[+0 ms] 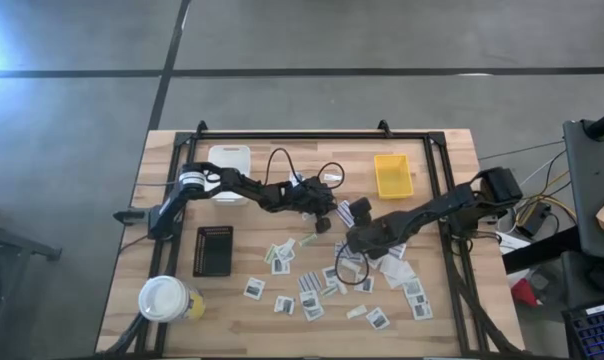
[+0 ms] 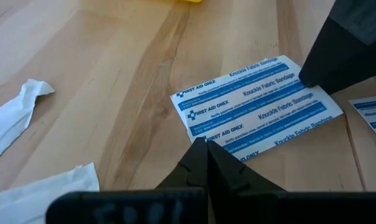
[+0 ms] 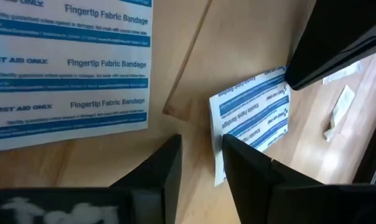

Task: Pick & Place First Aid Supplies
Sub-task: Put the blue bandage pack into the yellow bin

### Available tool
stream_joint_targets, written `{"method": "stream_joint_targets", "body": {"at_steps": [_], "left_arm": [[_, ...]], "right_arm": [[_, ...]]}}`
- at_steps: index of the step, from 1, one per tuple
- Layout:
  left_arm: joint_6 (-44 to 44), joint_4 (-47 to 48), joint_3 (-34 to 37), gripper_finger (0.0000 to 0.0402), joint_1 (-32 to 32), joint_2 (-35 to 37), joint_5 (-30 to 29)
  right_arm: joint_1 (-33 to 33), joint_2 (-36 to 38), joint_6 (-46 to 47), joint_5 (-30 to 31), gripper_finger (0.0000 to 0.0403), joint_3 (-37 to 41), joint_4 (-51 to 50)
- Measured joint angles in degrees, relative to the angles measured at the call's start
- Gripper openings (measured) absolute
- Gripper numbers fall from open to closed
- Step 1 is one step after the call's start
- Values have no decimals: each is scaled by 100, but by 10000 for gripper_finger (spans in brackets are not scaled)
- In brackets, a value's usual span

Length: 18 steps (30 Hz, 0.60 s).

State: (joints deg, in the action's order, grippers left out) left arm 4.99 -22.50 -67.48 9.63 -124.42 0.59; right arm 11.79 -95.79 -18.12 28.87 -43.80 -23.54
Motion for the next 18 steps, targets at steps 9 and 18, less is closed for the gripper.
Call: {"method": "stream_joint_targets", "body": {"at_steps": [9,18], "left_arm": [[-2,-2,0,0,0,0,1],[-2,-2,0,0,0,0,1]], "right_arm": [[-15,144,303,382,111,7,22],[-26,179,545,444,97,7,49]]}}
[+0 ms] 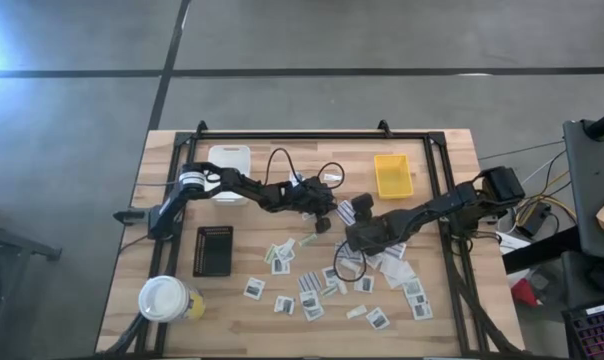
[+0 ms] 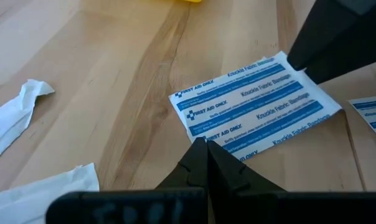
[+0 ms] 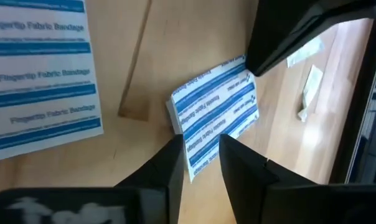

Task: Pick & Place First Aid Supplies
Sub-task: Put the blue bandage pack into the yellow bin

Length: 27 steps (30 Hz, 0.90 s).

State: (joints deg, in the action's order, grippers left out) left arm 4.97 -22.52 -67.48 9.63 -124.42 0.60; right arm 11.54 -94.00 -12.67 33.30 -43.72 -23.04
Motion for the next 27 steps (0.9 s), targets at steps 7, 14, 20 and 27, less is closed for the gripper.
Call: {"method": "stream_joint_targets", "body": {"at_steps": [7,14,20,27], "left_arm": [[0,-2,0,0,4,0,129],[135,-2,2,0,7,0,145],[235,4,2,0,7,0,157],[534,9,0,0,9,0,228]], "right_arm": [[2,0,84,130,84,0,14],[8,0,25,-358,81,2,-11],[21,0,21,-372,88,19,-7],[13,-216,23,-104,77,90,205]]}}
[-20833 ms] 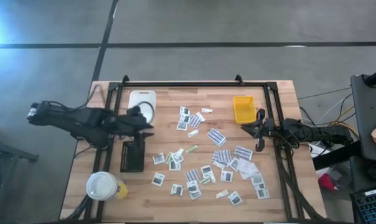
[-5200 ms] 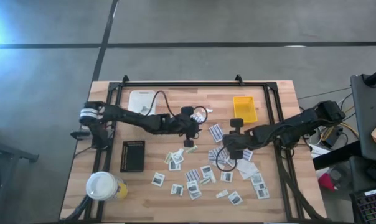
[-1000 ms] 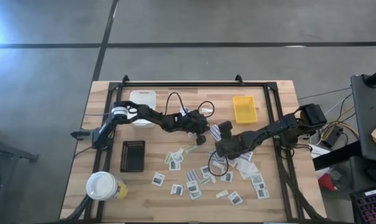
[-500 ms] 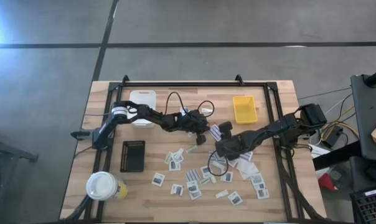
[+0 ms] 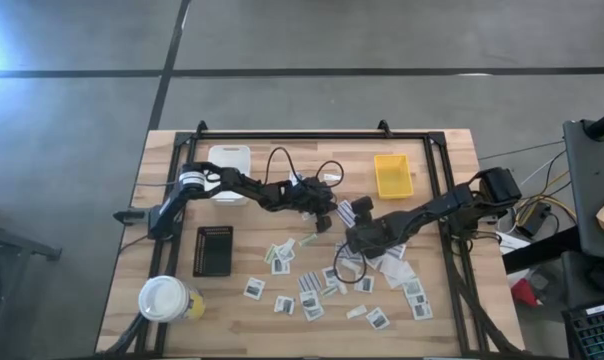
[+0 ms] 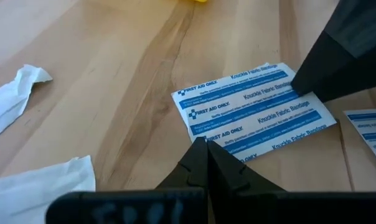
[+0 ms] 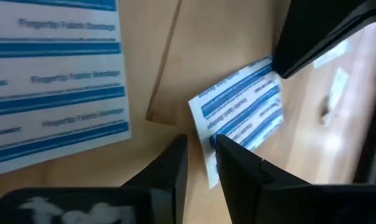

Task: Pick & Place First Aid Supplies
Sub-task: Put the blue bandage pack into the yellow bin

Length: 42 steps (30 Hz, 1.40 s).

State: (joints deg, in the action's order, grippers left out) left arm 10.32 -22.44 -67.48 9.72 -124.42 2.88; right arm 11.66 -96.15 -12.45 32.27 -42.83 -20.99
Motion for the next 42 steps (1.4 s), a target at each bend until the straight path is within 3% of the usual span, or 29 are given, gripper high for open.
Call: {"method": "stream_joint_targets", "body": {"at_steps": [11,24,42], "left_arm": [[39,7,0,0,-2,0,240],[35,34,2,0,-2,56,245],[-257,616,50,0,-20,487,214]], "right_arm": [[-19,-71,46,235,55,4,33],[-20,-56,364,-199,10,-109,3],[173,408,971,-234,8,-291,-553]]}}
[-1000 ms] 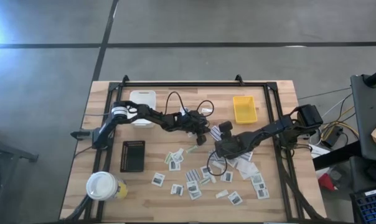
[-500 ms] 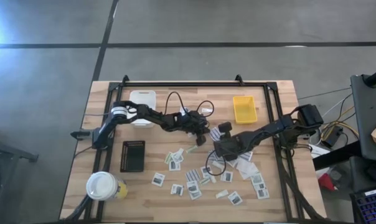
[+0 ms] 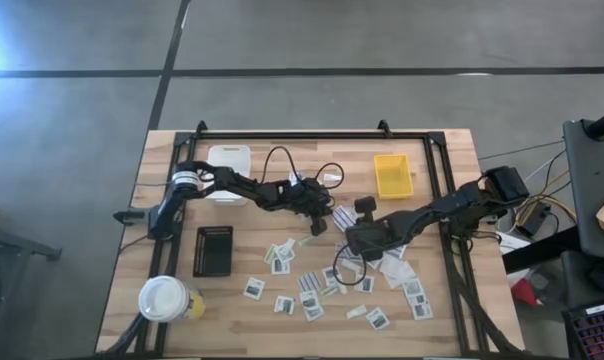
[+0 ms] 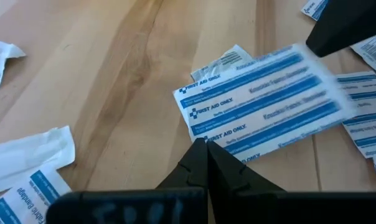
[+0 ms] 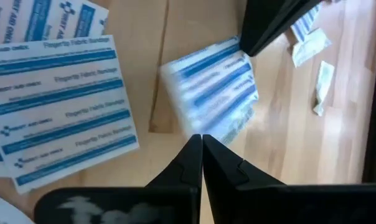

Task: Pick & Place First Aid Supplies
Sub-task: Put the blue bandage pack into the yellow bin

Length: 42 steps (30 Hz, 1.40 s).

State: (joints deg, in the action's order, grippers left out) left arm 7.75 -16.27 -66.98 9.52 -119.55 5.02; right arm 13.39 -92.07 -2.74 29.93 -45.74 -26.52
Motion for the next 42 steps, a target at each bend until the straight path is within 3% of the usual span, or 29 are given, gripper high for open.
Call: {"method": "stream_joint_targets", "body": {"at_steps": [15,25,31,42], "left_arm": [[347,11,-12,0,-15,-28,-14],[1076,217,-28,0,-15,-28,-15],[1156,281,-28,0,-15,-28,0],[1158,314,-28,0,-15,-28,15]], "right_arm": [[2,-40,-51,-188,13,0,155],[126,-40,-808,-447,96,11,555],[166,-251,-1235,-439,115,60,880],[171,-707,-1271,356,116,59,969]]}}
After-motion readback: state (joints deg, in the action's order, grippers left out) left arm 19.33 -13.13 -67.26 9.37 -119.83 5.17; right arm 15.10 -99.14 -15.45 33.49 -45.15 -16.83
